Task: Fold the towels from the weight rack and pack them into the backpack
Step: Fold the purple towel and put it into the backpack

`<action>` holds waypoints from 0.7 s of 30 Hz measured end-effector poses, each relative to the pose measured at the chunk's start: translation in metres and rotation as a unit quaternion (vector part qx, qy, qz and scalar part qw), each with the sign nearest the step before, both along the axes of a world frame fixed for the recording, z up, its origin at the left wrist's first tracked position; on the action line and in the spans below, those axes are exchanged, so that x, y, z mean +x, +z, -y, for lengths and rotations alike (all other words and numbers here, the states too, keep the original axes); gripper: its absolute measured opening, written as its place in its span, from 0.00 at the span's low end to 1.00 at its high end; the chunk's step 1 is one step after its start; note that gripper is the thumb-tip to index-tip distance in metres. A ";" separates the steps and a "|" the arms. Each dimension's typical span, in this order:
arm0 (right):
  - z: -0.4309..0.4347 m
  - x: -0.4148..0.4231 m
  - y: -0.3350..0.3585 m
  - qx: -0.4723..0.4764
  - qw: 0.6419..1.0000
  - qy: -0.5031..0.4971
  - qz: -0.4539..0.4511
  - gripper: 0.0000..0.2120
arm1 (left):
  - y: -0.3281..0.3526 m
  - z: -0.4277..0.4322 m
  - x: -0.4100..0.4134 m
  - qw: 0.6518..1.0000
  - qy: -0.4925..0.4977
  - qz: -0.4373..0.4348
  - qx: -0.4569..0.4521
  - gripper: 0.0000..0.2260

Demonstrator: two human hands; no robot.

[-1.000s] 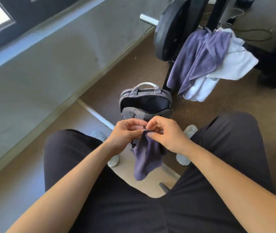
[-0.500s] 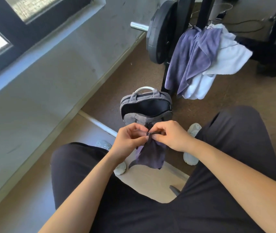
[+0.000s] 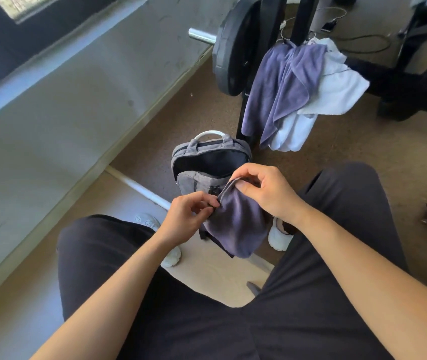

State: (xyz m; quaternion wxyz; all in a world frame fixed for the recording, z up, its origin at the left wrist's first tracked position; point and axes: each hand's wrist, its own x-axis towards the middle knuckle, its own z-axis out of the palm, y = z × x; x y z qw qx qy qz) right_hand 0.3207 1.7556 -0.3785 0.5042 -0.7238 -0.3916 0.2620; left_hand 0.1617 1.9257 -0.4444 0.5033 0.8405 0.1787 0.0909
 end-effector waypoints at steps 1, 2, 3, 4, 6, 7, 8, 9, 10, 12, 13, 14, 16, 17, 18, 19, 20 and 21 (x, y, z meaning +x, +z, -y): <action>0.001 0.001 0.000 -0.001 1.000 -0.002 -0.001 0.07 | 0.000 0.000 0.001 1.000 0.001 0.004 0.023 0.23; 0.001 0.001 0.000 -0.001 1.000 -0.001 -0.002 0.07 | -0.001 0.001 0.002 0.999 0.002 0.011 0.039 0.23; 0.002 0.001 0.001 0.001 1.000 -0.001 -0.003 0.07 | -0.001 0.002 0.002 0.999 0.002 0.018 0.051 0.22; 0.002 0.000 0.002 0.003 1.000 -0.002 -0.004 0.07 | -0.001 0.002 0.003 0.998 0.001 0.024 0.058 0.21; 0.003 0.000 0.002 0.008 1.000 -0.003 -0.002 0.06 | -0.001 0.003 0.003 0.997 -0.003 0.031 0.066 0.19; 0.003 0.000 0.003 0.010 1.000 -0.003 0.002 0.06 | 0.000 0.003 0.004 0.997 -0.003 0.032 0.065 0.18; 0.004 0.000 0.003 0.013 1.000 -0.003 0.003 0.06 | 0.001 0.004 0.004 0.998 -0.001 0.032 0.063 0.17; 0.005 0.000 0.003 0.016 1.000 -0.004 -0.001 0.06 | 0.001 0.004 0.005 0.998 0.002 0.032 0.058 0.16; 0.006 0.000 0.004 0.017 1.000 -0.004 -0.006 0.06 | 0.001 0.005 0.006 0.998 0.006 0.031 0.054 0.16; 0.007 0.001 0.005 0.019 1.000 -0.004 -0.009 0.06 | 0.003 0.006 0.008 0.998 0.013 0.033 0.056 0.16; 0.008 0.001 0.006 0.019 1.000 -0.003 -0.008 0.06 | 0.004 0.007 0.008 0.998 0.012 0.033 0.057 0.17; 0.008 0.001 0.007 0.021 1.000 -0.003 -0.009 0.06 | 0.004 0.007 0.009 0.998 0.008 0.033 0.058 0.17; 0.008 0.002 0.007 0.033 0.999 -0.013 -0.021 0.07 | 0.006 0.007 0.009 0.998 -0.015 0.025 0.056 0.16; 0.008 0.002 0.007 0.041 0.998 -0.021 -0.030 0.08 | 0.007 0.008 0.009 0.998 -0.035 0.018 0.051 0.16; 0.008 0.001 0.007 0.049 0.997 -0.030 -0.042 0.09 | 0.007 0.008 0.009 0.998 -0.057 0.007 0.039 0.15; 0.007 0.001 0.007 0.058 0.996 -0.038 -0.054 0.10 | 0.006 0.007 0.009 0.997 -0.080 -0.006 0.021 0.12; 0.008 0.002 0.007 0.068 0.994 -0.044 -0.067 0.11 | 0.004 0.006 0.009 0.995 -0.097 -0.021 0.015 0.09; 0.008 0.003 0.007 0.079 0.993 -0.049 -0.079 0.11 | 0.001 0.006 0.010 0.993 -0.111 -0.033 0.025 0.07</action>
